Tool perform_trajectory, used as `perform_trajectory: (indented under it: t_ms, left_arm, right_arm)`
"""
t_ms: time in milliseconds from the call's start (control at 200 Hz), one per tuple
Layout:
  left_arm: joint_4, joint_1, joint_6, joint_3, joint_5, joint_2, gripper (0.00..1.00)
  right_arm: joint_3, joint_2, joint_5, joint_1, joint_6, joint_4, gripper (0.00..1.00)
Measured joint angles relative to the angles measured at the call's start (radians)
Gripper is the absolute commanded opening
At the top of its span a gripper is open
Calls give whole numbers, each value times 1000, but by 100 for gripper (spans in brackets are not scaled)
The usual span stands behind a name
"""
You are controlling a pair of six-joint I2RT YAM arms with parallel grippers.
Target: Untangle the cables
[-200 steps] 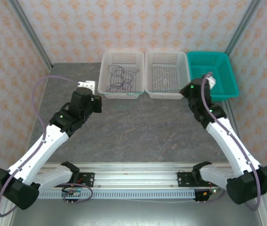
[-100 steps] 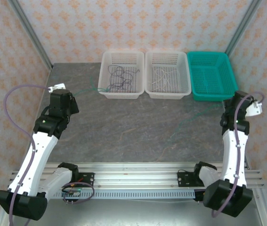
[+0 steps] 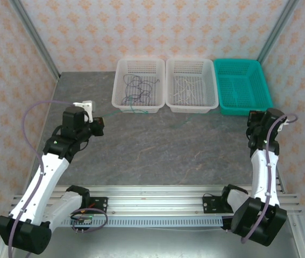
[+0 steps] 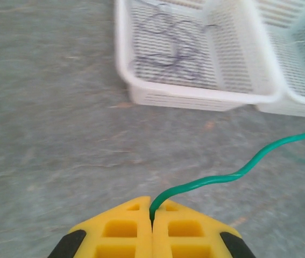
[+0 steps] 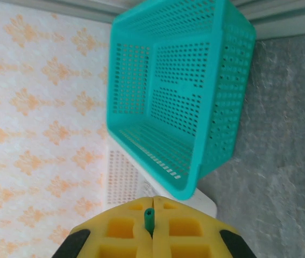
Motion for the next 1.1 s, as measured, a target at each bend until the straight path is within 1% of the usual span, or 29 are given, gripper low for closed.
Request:
perform_trajectory:
  t_ms: [65,80,105,175,245,320,380,445,551,621,696,756,846,921,1016,1056,1081,1101]
  left_arm:
    - [45,-60,-32,-2,25,-5,0]
    - [58,-76,-37,-2,29,-6,0]
    - [78,-98,-54,-1,35,-4,0]
    - [130,-172,-86,7,35,14,0]
    - [170,-258,-99,33,14,60,0]
    - [189,-343,-97,76,-33,125,0]
    - [199,-396,-76,110,-82,182,0]
    - [198,-427,-46,139,-134,237,0]
    - [197,-433,7,161,-208,307,0]
    - [194,-433,40,172,-234,344,0]
    - [193,-435,72,178,-239,374,0]
    - [192,-443,95,185,-238,391,0]
    - [192,-470,126,205,-233,409,0]
    - [193,-492,144,221,-224,414,0]
    - [195,-513,156,233,-219,414,0]
    - [195,-518,159,235,-218,414,0]
    - [195,-518,161,237,-217,414,0]
    - [195,-520,161,237,-217,414,0]
  right_arm:
    - [-25,1,13,18,-16,-10,0]
    - [-33,2,16,21,-20,-11,2]
    - [-49,7,18,25,-26,-14,9]
    - [-96,33,23,32,-50,-29,34]
    - [-134,72,16,36,-81,-58,56]
    - [-140,94,4,42,-124,-110,68]
    - [-124,84,-6,51,-165,-156,74]
    - [-86,42,-23,74,-218,-210,75]
    - [3,-58,-84,145,-307,-259,75]
    - [78,-103,-137,253,-359,-279,74]
    - [156,-110,-182,415,-407,-291,75]
    - [206,-91,-213,549,-441,-302,76]
    - [260,-37,-239,696,-488,-314,78]
    - [295,27,-240,773,-530,-335,78]
    - [328,114,-230,832,-577,-362,78]
    - [337,149,-225,854,-594,-370,74]
    - [341,169,-221,867,-609,-376,68]
    - [345,183,-219,878,-619,-380,61]
